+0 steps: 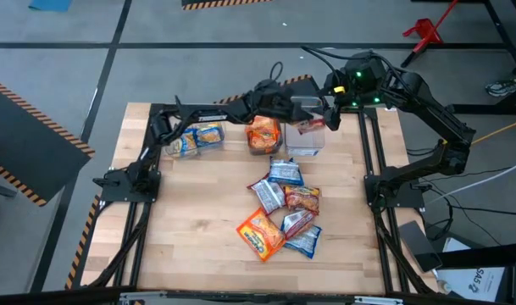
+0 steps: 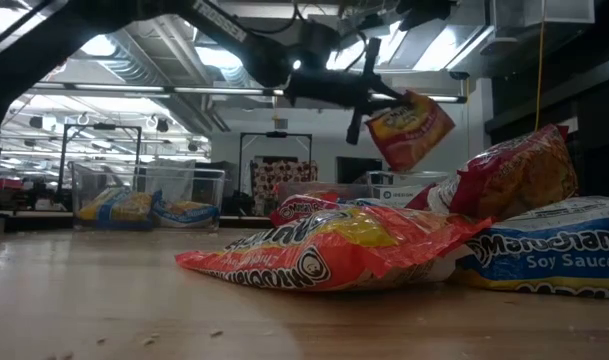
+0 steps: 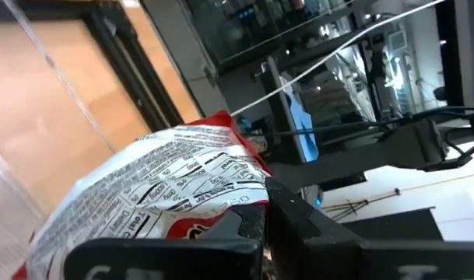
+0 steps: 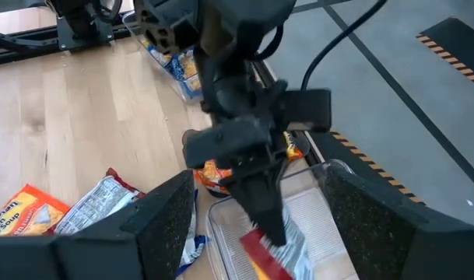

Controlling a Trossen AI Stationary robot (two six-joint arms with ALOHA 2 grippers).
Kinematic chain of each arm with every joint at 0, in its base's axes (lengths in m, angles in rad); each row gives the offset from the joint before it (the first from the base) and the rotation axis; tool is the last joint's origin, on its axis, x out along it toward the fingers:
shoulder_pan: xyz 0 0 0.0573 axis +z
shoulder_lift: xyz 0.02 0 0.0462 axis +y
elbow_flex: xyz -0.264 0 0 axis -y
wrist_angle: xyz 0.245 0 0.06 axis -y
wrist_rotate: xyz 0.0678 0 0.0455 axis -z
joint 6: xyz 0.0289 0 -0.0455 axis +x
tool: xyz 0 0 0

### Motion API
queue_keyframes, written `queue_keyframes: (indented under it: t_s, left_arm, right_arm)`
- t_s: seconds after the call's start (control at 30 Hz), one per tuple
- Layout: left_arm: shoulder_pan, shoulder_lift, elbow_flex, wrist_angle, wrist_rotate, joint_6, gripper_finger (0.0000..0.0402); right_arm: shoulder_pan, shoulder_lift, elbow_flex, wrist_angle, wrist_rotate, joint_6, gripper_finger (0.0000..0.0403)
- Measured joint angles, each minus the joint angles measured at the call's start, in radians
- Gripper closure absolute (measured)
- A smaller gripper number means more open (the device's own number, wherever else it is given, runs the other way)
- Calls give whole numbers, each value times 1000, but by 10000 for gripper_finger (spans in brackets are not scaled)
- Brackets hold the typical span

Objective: Sort Maruchan noodles
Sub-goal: Put the red noodle pack into the right transparent bin

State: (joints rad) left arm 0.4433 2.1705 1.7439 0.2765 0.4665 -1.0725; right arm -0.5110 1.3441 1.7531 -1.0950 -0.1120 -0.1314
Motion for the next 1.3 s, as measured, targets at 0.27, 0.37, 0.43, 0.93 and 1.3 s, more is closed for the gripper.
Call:
queue_keyframes:
  t_s: [0.27,0.37,0.43,0.93,1.3]
  left_arm:
    - [-18,1,-8,-113,-32,-46,401]
    - [-17,1,-8,-157,-33,-46,401]
    - [-17,1,-9,-201,-35,-46,401]
    - [-21,1,-9,-330,-29,12,398]
    - [-13,1,-9,-329,-72,145,317]
  right_arm:
    - [0,0,0,0,0,0,125]
    - [0,1,0,0,0,0,125]
    - [0,1,0,0,0,-3,125]
    - [0,1,0,2,0,-4,125]
    - [0,1,0,-1,7,-8,125]
